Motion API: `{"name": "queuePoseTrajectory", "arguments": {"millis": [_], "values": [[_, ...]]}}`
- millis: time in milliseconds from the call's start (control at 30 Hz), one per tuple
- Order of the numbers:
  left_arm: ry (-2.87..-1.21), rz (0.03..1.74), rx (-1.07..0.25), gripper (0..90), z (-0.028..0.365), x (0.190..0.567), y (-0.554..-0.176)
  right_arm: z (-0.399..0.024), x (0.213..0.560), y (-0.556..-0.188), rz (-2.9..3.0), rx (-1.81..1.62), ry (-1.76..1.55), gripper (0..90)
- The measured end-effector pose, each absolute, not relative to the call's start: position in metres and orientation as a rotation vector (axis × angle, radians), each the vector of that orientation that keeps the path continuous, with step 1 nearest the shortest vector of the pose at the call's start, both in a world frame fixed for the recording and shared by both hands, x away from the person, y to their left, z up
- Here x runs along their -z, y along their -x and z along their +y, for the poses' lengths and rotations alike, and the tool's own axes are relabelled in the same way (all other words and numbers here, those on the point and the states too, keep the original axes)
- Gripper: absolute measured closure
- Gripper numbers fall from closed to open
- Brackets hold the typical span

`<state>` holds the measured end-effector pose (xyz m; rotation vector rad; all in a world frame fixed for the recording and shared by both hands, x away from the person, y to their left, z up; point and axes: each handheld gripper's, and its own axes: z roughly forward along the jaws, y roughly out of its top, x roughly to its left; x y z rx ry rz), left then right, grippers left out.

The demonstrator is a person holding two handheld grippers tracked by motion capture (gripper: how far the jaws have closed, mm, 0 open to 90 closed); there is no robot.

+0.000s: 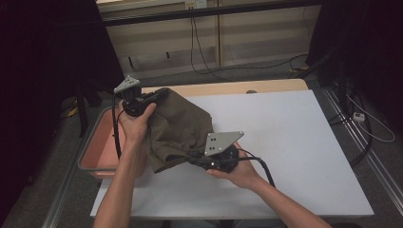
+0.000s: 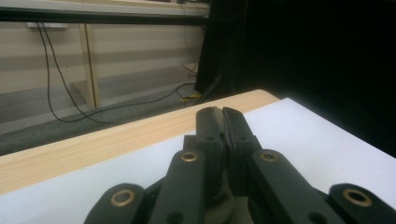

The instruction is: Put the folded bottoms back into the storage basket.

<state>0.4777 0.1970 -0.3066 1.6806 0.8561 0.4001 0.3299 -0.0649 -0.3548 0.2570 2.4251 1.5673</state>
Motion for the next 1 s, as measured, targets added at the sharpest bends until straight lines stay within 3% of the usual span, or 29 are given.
{"name": "queuePoseTrajectory", "arguments": {"millis": [1000], "values": [[-1.611, 0.873, -0.482, 86.7, 0.251, 0.273, -0.47, -0.021, 0.34, -0.343, 2.394, -1.672, -0.194, 83.9]]}}
